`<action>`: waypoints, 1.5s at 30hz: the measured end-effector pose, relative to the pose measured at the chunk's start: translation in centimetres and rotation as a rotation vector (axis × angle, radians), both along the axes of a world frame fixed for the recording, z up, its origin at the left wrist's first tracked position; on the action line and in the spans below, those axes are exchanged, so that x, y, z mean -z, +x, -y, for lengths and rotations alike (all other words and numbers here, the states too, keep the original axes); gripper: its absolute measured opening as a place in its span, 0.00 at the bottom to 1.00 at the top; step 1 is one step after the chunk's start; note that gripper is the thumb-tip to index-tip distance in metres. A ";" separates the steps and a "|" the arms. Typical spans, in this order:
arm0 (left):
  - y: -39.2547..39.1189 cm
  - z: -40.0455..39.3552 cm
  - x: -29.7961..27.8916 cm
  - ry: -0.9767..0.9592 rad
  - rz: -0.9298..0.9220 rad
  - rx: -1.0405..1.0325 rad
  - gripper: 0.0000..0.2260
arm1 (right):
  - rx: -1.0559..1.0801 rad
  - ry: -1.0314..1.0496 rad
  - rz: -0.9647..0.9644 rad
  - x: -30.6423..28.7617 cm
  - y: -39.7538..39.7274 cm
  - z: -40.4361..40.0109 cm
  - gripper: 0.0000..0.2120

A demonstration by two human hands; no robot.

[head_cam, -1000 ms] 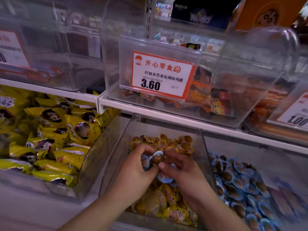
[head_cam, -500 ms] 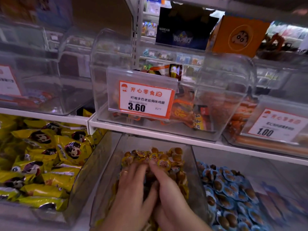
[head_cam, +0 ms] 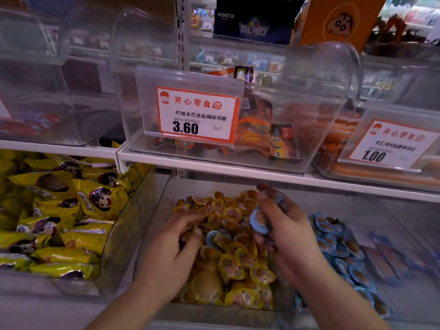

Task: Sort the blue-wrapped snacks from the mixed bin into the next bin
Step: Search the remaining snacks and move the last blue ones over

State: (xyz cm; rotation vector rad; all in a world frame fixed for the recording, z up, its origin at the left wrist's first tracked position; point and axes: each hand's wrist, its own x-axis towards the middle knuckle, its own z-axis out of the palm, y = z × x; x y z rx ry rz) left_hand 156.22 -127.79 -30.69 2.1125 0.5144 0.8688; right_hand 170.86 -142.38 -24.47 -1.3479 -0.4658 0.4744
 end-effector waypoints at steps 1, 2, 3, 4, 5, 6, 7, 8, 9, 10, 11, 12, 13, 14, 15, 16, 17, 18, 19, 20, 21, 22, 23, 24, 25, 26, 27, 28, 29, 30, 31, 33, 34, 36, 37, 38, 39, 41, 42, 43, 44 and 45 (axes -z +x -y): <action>0.0 -0.1 0.1 0.006 -0.019 -0.006 0.11 | 0.034 -0.010 0.067 -0.3 0.5 0.8 0.09; -0.1 -0.1 0.2 0.017 -0.040 0.002 0.10 | 0.080 -0.032 0.125 -0.4 1.2 1.6 0.09; 0.0 0.0 0.2 0.040 -0.070 0.027 0.10 | 0.133 -0.056 0.166 -0.4 1.9 2.3 0.09; 0.1 0.2 0.2 0.079 -0.109 0.069 0.11 | 0.189 -0.083 0.196 -0.3 2.8 3.1 0.07; 0.2 0.5 0.2 0.131 -0.159 0.118 0.13 | 0.241 -0.117 0.220 0.0 3.7 3.9 0.06; 0.4 0.7 0.4 0.194 -0.220 0.158 0.16 | 0.279 -0.166 0.251 0.3 4.8 4.7 0.04; 0.6 0.9 0.6 0.259 -0.290 0.182 0.19 | 0.293 -0.244 0.293 0.8 5.8 5.4 0.01; 0.9 1.0 1.0 0.310 -0.358 0.189 0.22 | 0.272 -0.357 0.352 1.3 6.7 6.0 0.05; 1.2 0.9 1.3 0.335 -0.415 0.182 0.24 | 0.217 -0.486 0.410 2.0 7.4 6.5 0.08; 1.5 0.7 1.5 0.323 -0.458 0.170 0.24 | 0.158 -0.607 0.452 2.5 7.7 6.9 0.12; 1.8 0.4 1.6 0.273 -0.478 0.154 0.23 | 0.117 -0.701 0.479 3.0 7.8 7.1 0.14; 2.2 0.2 1.6 0.201 -0.472 0.133 0.22 | 0.106 -0.761 0.507 3.4 7.5 7.2 0.15; 2.7 0.0 1.6 0.135 -0.457 0.108 0.20 | 0.125 -0.776 0.542 3.7 7.1 7.3 0.15; 3.3 -0.1 1.6 0.098 -0.447 0.083 0.18 | 0.149 -0.746 0.575 3.8 6.6 7.3 0.15; 3.9 -0.1 1.6 0.082 -0.454 0.065 0.16 | 0.163 -0.692 0.611 3.8 5.9 7.1 0.13; 4.5 0.0 1.6 0.069 -0.471 0.056 0.15 | 0.164 -0.640 0.645 3.9 5.3 6.8 0.12; 5.2 0.0 1.6 0.054 -0.492 0.049 0.15 | 0.164 -0.605 0.681 4.0 4.5 6.3 0.12; 5.8 0.0 1.7 0.041 -0.512 0.040 0.15 | 0.171 -0.592 0.719 4.0 3.8 5.9 0.12; 6.2 0.0 1.7 0.035 -0.530 0.027 0.16 | 0.176 -0.592 0.750 4.2 3.2 5.4 0.12; 6.6 0.0 1.7 0.037 -0.549 0.009 0.18 | 0.170 -0.592 0.765 4.3 2.9 5.1 0.13; 6.9 0.0 1.9 0.045 -0.567 -0.006 0.20 | 0.153 -0.583 0.757 4.4 2.7 4.9 0.13; 7.1 0.0 2.0 0.059 -0.572 -0.020 0.20 | 0.131 -0.569 0.732 4.4 2.6 4.8 0.14; 7.3 0.1 2.1 0.070 -0.556 -0.040 0.20 | 0.113 -0.558 0.702 4.3 2.8 4.7 0.14; 7.3 0.1 2.2 0.072 -0.516 -0.069 0.18 | 0.111 -0.551 0.681 4.1 3.0 4.7 0.14; 7.3 0.1 2.3 0.053 -0.451 -0.105 0.16 | 0.123 -0.545 0.679 4.0 3.2 4.8 0.14; 7.2 0.0 2.1 0.004 -0.362 -0.143 0.15 | 0.148 -0.530 0.696 3.7 3.3 4.8 0.14; 6.9 -0.1 1.7 -0.059 -0.254 -0.180 0.14 | 0.180 -0.499 0.729 3.4 3.3 4.8 0.14; 6.6 -0.3 1.0 -0.112 -0.136 -0.210 0.13 | 0.216 -0.458 0.770 3.1 3.2 4.6 0.13; 6.2 -0.3 0.2 -0.152 -0.010 -0.222 0.13 | 0.242 -0.411 0.811 2.7 3.0 4.4 0.13; 5.9 -0.2 -0.6 -0.199 0.107 -0.201 0.13 | 0.253 -0.364 0.840 2.3 2.8 4.2 0.13; 5.7 0.2 -1.4 -0.256 0.204 -0.143 0.13 | 0.224 -0.317 0.846 2.0 2.5 4.0 0.15; 5.6 1.7 -2.5 -0.360 0.302 0.051 0.12 | 0.022 -0.252 0.770 1.7 1.6 3.2 0.21; 5.7 2.5 -2.7 -0.380 0.308 0.148 0.12 | -0.093 -0.262 0.733 1.7 1.2 2.8 0.23; 6.2 3.3 -2.4 -0.355 0.272 0.249 0.11 | -0.182 -0.277 0.711 2.0 1.0 2.1 0.19; 6.6 3.1 -2.0 -0.331 0.245 0.236 0.08 | -0.151 -0.251 0.678 2.1 1.2 2.0 0.15; 7.0 2.4 -1.5 -0.309 0.204 0.182 0.05 | -0.101 -0.217 0.627 2.1 1.7 2.0 0.11; 7.3 1.5 -1.0 -0.285 0.136 0.107 0.05 | -0.033 -0.198 0.613 2.0 2.2 2.2 0.10; 7.6 -0.4 0.3 -0.169 -0.150 0.070 0.10 | 0.083 -0.215 0.700 1.8 3.1 2.9 0.10; 7.8 -0.8 1.0 -0.069 -0.348 0.147 0.14 | 0.104 -0.226 0.739 1.8 3.3 3.2 0.11; 7.8 -0.7 1.4 0.035 -0.526 0.242 0.17 | 0.105 -0.232 0.759 1.9 3.3 3.4 0.13; 7.9 -0.5 1.6 0.116 -0.654 0.312 0.21 | 0.096 -0.231 0.768 2.1 3.2 3.5 0.13; 7.9 -0.3 1.4 0.160 -0.725 0.350 0.24 | 0.087 -0.236 0.782 2.3 3.1 3.7 0.14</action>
